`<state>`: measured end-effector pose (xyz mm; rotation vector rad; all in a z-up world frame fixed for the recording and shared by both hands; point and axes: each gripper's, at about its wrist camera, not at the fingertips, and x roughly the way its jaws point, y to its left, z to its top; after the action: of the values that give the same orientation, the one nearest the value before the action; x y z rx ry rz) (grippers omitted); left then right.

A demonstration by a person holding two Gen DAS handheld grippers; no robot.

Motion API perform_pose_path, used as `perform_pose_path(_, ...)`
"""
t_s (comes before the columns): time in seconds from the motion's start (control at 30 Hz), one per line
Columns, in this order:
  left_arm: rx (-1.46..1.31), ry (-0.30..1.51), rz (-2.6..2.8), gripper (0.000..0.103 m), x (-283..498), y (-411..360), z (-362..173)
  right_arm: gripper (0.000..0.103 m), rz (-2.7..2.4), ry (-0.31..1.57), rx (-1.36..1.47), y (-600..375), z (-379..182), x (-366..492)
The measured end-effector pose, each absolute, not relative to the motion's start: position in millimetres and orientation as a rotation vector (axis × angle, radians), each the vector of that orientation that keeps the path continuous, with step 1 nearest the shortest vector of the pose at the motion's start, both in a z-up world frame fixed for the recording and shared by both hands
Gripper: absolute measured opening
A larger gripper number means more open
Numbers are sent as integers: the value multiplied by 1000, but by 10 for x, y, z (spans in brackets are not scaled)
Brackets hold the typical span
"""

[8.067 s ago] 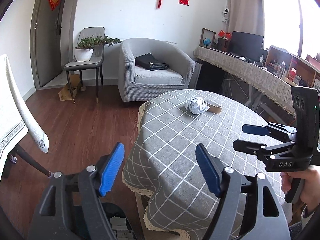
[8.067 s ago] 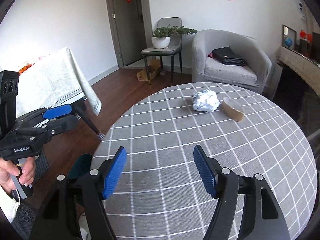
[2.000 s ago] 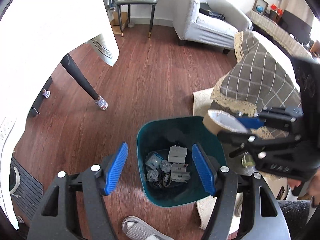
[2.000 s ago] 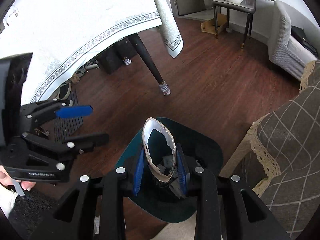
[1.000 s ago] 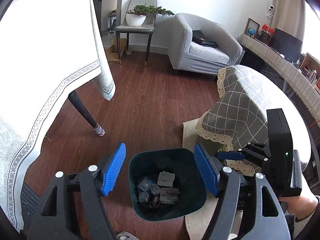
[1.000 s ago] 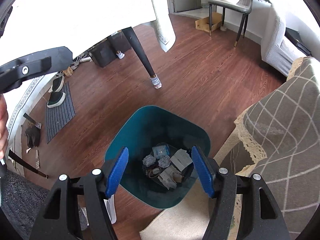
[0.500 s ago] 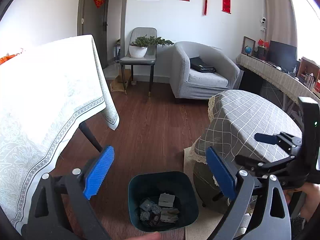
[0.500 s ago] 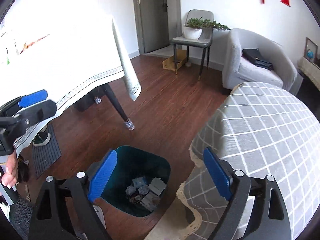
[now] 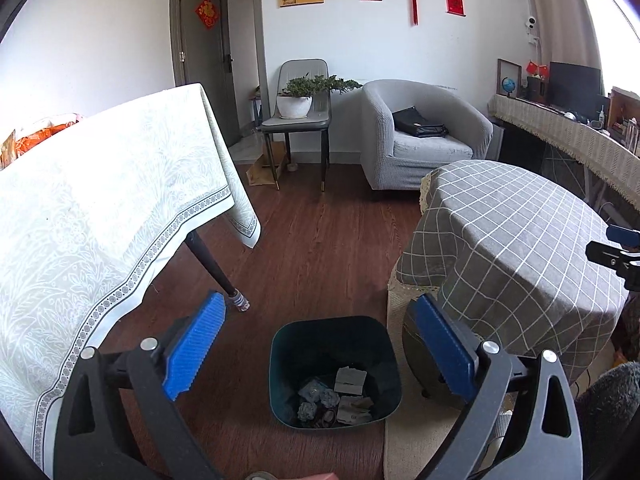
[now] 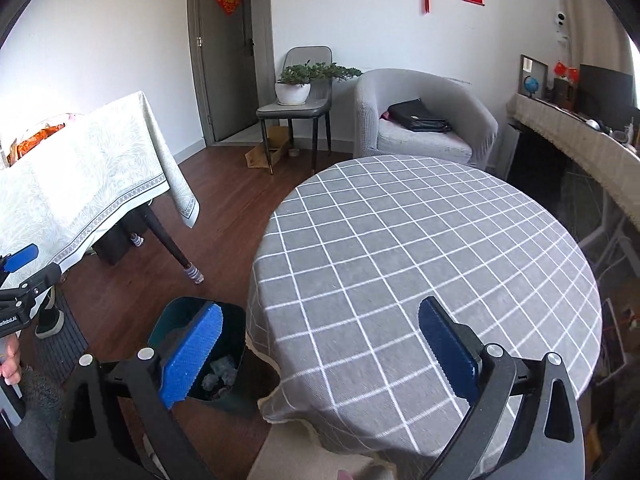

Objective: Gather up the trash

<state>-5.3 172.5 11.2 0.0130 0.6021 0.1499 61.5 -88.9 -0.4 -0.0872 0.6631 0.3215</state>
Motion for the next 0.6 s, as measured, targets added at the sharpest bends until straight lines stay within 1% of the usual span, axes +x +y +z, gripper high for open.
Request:
perform_pose_path(0.17, -13, 612, 163, 98, -186, 1671, 59, 99, 266, 645, -84, -1228, 3, 342)
perform_pose_path(0.3, -1, 644, 169, 98, -231, 1643, -76, 99, 249, 649, -43, -1416, -58, 302)
perform_pose_path(0.6, 2, 654, 163, 98, -287, 1617, -101, 99, 303, 628, -7, -1448, -68, 267)
